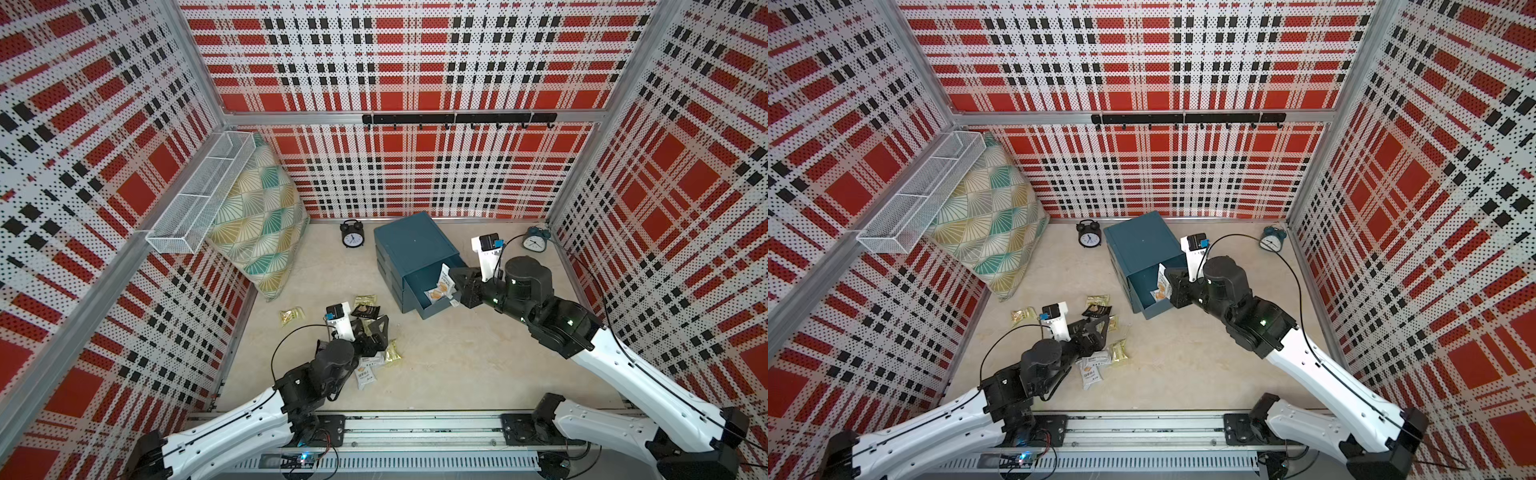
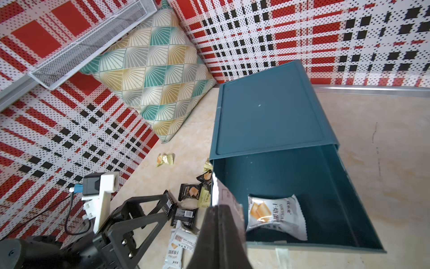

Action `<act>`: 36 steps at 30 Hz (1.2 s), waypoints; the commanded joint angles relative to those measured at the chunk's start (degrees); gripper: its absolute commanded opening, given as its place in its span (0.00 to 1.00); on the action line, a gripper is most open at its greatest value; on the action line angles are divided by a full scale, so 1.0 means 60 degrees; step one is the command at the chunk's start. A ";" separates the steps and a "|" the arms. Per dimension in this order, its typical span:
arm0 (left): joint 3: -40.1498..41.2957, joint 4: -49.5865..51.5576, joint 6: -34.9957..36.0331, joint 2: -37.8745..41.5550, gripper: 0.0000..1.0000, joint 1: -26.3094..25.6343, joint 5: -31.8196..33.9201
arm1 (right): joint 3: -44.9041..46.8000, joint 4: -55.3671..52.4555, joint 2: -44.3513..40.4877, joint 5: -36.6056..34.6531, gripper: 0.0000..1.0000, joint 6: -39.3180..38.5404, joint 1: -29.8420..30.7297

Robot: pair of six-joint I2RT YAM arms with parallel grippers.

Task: Place the cookies into the drawer by color
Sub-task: Place the cookie in the drawer.

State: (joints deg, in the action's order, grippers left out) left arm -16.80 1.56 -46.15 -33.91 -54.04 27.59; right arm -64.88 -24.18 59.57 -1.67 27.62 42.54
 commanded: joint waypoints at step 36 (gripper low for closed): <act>0.1613 0.0757 -0.1470 0.0181 0.54 0.4400 -0.5105 | 0.2346 -0.0011 -0.1154 0.2528 0.50 -0.0656 -0.1258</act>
State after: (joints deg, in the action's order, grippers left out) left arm -7.53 9.45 -57.60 -31.75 -29.30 3.42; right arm -52.34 -24.03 54.61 10.83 25.06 33.65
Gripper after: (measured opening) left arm 0.540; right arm 0.506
